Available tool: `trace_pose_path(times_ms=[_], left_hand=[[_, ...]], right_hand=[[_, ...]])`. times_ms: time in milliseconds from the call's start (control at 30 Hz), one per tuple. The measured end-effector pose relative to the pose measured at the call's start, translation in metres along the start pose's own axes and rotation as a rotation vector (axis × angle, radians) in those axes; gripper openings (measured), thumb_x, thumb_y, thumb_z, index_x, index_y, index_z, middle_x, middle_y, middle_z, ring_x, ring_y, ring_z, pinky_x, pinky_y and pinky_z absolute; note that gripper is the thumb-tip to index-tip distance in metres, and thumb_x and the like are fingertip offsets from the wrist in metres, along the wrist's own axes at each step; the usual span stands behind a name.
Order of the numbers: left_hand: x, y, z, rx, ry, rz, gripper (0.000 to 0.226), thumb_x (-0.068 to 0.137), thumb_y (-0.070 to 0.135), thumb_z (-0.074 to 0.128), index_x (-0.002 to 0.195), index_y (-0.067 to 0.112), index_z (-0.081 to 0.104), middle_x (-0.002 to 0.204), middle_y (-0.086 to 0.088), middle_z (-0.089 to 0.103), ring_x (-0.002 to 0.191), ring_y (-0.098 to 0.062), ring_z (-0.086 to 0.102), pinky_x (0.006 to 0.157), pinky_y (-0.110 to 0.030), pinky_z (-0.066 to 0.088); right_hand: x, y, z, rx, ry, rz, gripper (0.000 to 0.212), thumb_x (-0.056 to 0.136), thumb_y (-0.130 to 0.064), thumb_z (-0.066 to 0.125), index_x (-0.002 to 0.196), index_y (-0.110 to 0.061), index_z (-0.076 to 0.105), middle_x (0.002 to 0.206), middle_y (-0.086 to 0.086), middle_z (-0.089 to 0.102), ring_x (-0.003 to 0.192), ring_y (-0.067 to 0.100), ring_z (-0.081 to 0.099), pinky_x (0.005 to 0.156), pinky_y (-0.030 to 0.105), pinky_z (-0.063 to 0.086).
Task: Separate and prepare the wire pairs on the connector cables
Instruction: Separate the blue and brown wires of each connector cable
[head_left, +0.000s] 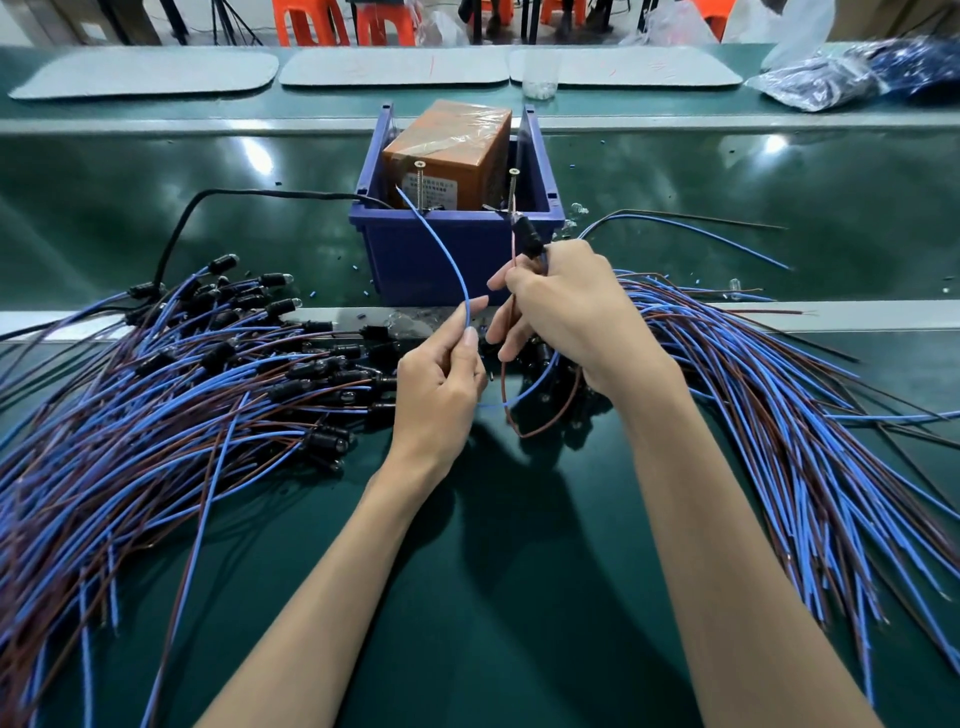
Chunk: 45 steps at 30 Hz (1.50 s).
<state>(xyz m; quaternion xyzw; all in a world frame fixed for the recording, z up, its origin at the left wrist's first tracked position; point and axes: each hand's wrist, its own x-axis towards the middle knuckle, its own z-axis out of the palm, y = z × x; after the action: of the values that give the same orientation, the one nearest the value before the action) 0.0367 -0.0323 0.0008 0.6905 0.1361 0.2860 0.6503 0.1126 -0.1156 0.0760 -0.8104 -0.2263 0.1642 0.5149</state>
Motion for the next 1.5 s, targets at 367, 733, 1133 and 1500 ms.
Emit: trace_pose_path(times_ms=[367,733,1133,1500], left_hand=[[-0.0028,-0.006,-0.0017,0.093,-0.107,0.085,0.042,0.087,0.014,0.041,0.122,0.008,0.064,0.048,0.011,0.034,0.049,-0.009,0.023,0.047,-0.023,0.024],[-0.0037,-0.0032,0.0004,0.038,-0.164,0.077,0.022,0.088,0.012,0.041,0.078,0.003,0.058,0.055,0.007,0.03,0.053,-0.016,0.02,0.051,-0.028,0.02],[-0.0028,-0.003,-0.0004,0.024,-0.178,0.051,0.038,0.082,0.008,0.041,0.074,0.036,0.065,0.053,0.01,0.033,0.053,-0.013,0.024,0.05,-0.025,0.023],[-0.0012,-0.0084,-0.0027,0.042,-0.219,0.06,0.03,0.086,0.009,0.044,0.098,0.025,0.067,0.053,0.013,0.036,0.052,-0.009,0.027,0.051,-0.019,0.029]], right_hand=[[0.0003,-0.0023,-0.0004,-0.103,-0.023,-0.038,0.025,0.087,-0.012,0.042,0.087,0.005,0.06,0.058,0.009,0.07,0.041,0.01,0.061,0.056,0.025,0.046],[-0.0009,-0.0027,-0.0024,-0.118,-0.034,-0.056,0.02,0.089,-0.013,0.047,0.09,-0.005,0.066,0.059,0.007,0.07,0.037,0.006,0.056,0.056,0.017,0.044],[-0.0038,-0.0041,-0.0044,-0.161,-0.049,-0.071,0.024,0.089,-0.015,0.048,0.083,-0.002,0.068,0.06,0.007,0.071,0.042,-0.004,0.054,0.063,0.021,0.041],[-0.0041,-0.0038,-0.0063,-0.166,-0.063,-0.058,0.025,0.089,-0.015,0.048,0.083,-0.005,0.07,0.058,0.005,0.071,0.04,-0.003,0.055,0.062,0.022,0.041]])
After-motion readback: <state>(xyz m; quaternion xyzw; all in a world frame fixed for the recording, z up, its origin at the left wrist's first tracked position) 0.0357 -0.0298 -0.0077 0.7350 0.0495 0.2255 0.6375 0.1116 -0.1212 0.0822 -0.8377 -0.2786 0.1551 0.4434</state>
